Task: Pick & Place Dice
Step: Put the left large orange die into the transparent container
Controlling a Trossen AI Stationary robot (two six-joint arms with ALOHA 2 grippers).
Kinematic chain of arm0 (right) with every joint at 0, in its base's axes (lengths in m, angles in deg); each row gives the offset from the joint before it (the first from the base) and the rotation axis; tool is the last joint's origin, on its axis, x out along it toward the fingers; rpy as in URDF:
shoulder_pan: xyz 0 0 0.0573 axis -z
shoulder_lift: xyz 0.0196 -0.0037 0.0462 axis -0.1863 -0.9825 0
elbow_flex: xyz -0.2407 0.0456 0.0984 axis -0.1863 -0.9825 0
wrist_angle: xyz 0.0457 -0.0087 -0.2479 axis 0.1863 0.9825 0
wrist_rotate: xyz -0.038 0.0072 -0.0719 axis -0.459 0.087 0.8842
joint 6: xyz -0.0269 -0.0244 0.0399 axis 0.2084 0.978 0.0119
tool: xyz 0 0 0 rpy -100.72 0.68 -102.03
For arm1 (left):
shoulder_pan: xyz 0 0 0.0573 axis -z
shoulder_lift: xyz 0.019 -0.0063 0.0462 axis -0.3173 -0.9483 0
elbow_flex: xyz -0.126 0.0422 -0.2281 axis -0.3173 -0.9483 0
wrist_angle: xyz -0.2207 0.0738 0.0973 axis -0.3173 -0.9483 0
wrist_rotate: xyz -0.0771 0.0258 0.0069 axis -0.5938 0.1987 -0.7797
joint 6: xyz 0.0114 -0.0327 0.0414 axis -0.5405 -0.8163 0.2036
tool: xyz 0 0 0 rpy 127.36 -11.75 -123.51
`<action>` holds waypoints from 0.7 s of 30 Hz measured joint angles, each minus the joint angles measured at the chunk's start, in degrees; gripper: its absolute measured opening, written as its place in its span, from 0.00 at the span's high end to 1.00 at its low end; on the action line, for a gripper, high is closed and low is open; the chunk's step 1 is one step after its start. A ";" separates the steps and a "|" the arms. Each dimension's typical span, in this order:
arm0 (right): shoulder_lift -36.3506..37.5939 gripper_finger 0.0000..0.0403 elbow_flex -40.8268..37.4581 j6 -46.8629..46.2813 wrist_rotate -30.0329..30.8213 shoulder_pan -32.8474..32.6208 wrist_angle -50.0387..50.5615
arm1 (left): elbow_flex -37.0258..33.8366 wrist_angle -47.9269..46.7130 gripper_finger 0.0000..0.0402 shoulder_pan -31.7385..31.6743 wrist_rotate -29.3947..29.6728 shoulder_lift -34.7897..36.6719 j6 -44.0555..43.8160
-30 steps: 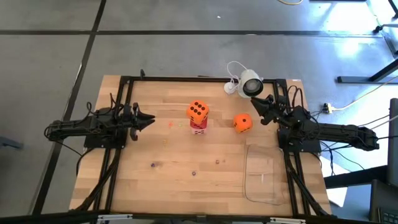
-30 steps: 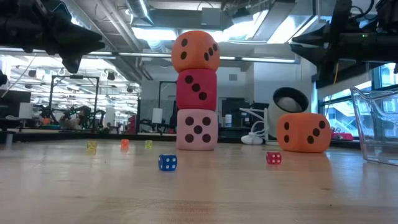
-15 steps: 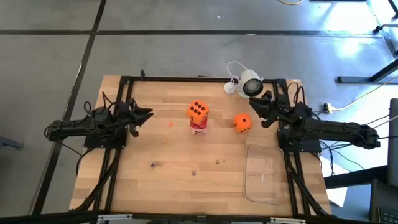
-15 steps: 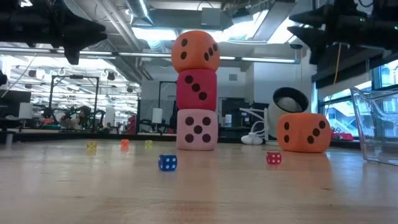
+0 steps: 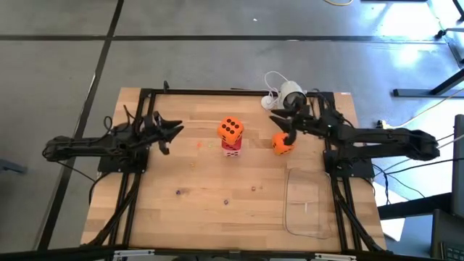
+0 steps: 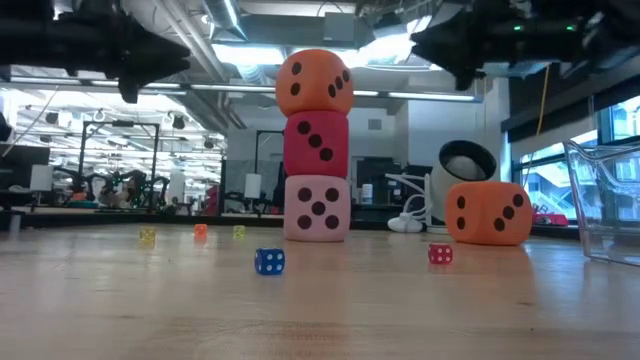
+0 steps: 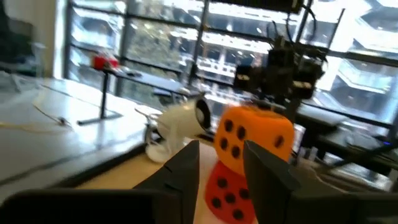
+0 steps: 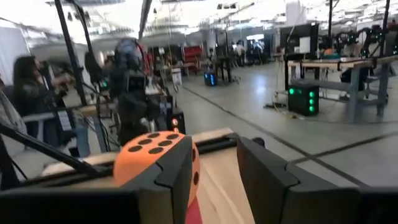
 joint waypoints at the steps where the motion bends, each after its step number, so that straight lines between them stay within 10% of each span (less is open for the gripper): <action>1: -1.64 0.68 1.08 0.91 -0.04 0.00 0.62 | 0.33 0.71 0.69 -0.88 -0.02 -0.98 0.35; 21: -15.47 0.60 11.59 -3.07 -10.21 1.81 7.56 | 17.09 0.07 0.62 -18.87 -30.39 -28.82 -1.08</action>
